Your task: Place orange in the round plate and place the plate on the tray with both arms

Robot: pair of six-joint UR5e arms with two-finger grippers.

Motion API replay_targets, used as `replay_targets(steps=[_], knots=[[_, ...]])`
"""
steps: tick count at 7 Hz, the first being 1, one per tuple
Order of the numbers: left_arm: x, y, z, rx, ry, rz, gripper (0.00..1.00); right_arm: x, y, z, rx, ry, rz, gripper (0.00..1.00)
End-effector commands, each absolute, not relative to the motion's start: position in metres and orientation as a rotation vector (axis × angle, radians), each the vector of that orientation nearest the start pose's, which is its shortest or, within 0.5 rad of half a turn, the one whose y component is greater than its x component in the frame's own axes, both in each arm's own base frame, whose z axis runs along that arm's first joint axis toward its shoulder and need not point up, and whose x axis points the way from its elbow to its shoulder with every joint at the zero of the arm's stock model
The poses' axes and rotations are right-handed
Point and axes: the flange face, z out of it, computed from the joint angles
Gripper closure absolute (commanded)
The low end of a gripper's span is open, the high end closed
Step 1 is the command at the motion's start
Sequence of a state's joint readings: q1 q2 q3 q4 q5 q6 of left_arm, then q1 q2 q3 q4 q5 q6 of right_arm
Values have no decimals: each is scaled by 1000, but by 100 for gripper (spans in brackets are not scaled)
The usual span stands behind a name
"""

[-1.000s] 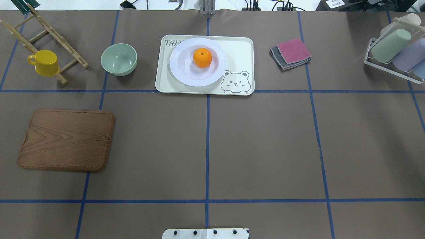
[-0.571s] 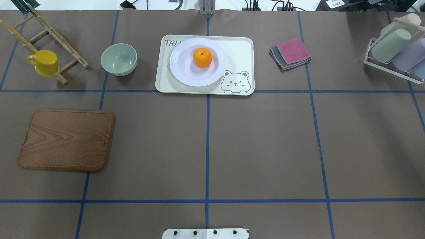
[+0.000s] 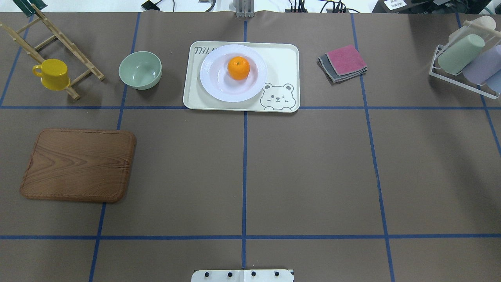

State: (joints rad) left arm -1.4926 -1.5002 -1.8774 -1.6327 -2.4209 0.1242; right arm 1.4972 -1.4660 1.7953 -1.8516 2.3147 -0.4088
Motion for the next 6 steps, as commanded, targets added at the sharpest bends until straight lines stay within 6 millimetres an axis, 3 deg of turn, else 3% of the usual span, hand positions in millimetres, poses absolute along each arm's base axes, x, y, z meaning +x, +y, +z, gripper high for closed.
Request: replay_targets(steps=[1,6], knots=[[-22,-471,527,307,832,320,1,25,-522,534,155,-739,-473,0],[-22,-479,517,328,832,328,1,22,-524,533,155,-742,-478,0]])
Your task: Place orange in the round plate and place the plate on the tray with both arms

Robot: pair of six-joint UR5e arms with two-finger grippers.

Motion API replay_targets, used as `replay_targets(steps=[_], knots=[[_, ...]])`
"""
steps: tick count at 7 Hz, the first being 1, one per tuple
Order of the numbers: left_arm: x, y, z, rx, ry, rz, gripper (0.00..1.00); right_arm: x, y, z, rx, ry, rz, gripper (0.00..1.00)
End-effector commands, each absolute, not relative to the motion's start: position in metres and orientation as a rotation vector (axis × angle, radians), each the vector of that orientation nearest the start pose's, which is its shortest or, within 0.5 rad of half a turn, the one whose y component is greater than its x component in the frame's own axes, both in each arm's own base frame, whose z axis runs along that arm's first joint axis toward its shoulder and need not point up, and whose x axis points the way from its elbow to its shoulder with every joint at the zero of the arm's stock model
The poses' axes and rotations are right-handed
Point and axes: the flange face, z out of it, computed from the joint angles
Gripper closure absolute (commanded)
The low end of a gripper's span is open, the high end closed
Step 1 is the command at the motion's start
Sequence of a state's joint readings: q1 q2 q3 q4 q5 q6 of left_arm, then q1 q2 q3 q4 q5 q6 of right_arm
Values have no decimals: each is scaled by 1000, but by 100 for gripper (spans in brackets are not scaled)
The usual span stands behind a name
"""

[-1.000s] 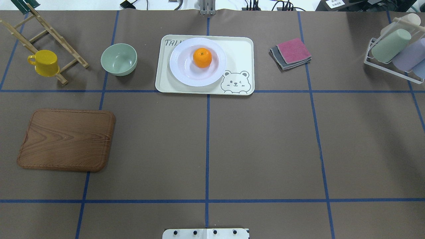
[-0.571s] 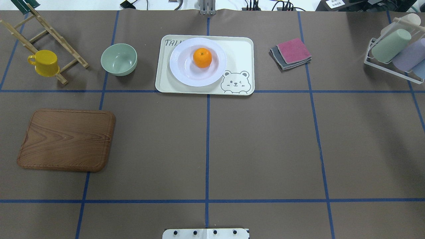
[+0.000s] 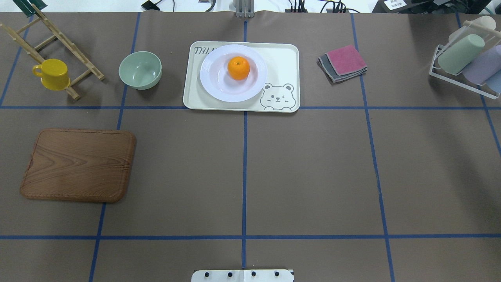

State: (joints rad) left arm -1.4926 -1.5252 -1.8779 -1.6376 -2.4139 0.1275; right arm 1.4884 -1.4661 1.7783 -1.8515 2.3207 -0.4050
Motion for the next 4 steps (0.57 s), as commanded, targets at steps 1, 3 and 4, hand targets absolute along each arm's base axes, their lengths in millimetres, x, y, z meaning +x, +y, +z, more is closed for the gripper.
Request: replay_targets(steps=[1,3,4], knots=[[-21,-479,516,330,839,331,1,22,-523,528,164,-744,-481,0],[-21,-480,516,338,838,336,1,22,-523,530,161,-743,-480,0],[-21,-481,515,357,835,345,1,22,-522,529,162,-746,-480,0]])
